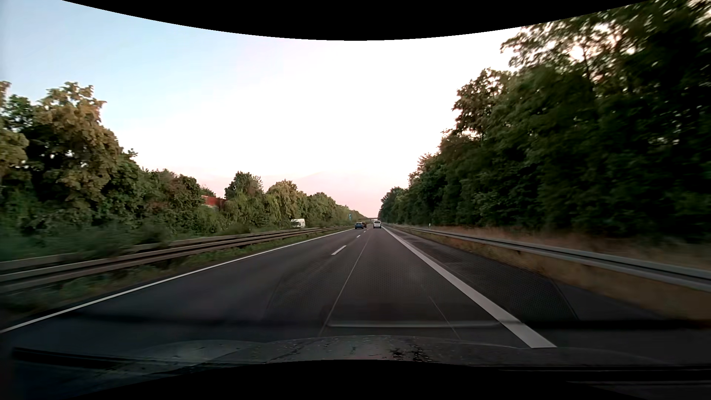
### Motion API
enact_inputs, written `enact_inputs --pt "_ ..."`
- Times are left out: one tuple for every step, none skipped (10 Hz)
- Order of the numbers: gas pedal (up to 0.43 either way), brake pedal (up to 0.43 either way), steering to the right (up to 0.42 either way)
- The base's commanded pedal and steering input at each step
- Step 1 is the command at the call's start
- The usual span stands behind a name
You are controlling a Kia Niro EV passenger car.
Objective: Follow the waypoints while adhering to traffic rules and regulations
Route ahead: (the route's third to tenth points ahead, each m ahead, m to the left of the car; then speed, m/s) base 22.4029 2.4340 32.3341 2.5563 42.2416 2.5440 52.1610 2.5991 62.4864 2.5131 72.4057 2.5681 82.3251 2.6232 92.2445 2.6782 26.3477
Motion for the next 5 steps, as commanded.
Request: enact_inputs --pt "0.197 0.000 -0.004" --pt "0.197 0.000 -0.004" --pt "0.197 0.000 -0.004" --pt "0.197 0.000 -0.004" --pt "0.189 0.000 -0.004"
